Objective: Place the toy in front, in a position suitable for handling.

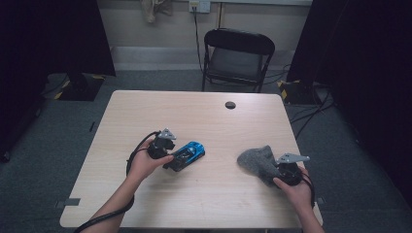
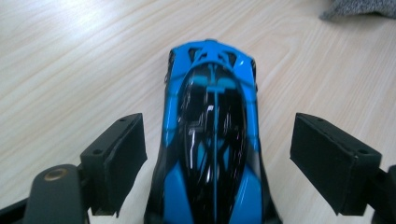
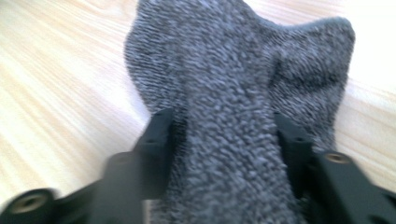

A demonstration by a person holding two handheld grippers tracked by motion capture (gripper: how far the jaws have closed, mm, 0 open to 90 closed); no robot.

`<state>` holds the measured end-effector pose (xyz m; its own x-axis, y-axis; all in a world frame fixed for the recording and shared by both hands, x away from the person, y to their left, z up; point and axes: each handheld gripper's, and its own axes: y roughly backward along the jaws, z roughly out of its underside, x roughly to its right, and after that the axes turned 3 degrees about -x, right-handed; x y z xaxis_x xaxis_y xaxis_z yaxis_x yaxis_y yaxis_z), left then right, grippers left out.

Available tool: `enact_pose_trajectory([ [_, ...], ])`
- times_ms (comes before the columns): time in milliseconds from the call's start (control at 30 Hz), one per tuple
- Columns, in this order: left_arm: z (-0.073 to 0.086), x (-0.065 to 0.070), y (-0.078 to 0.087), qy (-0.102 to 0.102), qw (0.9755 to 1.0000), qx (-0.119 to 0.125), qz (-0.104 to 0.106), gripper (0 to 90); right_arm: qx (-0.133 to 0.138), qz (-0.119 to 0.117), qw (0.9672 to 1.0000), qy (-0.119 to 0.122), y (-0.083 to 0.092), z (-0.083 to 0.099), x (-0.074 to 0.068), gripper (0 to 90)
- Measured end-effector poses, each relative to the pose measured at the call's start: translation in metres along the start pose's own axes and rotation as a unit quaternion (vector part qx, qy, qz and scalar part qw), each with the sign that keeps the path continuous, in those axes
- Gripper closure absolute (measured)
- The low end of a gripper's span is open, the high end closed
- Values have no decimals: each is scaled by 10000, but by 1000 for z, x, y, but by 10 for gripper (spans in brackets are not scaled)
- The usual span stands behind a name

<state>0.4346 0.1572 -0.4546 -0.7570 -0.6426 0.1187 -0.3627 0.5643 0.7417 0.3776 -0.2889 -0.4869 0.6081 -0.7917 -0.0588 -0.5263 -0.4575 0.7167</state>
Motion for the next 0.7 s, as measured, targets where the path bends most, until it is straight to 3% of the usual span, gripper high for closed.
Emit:
enact_pose_trajectory([
  [200, 15, 0, 13, -69, 9999, 120, -66, 184, 128, 108, 9994, 306, 8, -14, -8, 316],
  [367, 30, 2, 15, -136, 9999, 67, -29, 182, 188, 207, 9992, 297, 5, -28, -8, 318],
  [600, 44, 7, 9, -362, 9991, 143, -195, 166, -92, 101, 9998, 120, -19, -28, 0, 510],
  [700, 46, 3, 6, -276, 9991, 232, -239, 162, -143, 72, 9998, 101, -23, -27, 2, 567],
])
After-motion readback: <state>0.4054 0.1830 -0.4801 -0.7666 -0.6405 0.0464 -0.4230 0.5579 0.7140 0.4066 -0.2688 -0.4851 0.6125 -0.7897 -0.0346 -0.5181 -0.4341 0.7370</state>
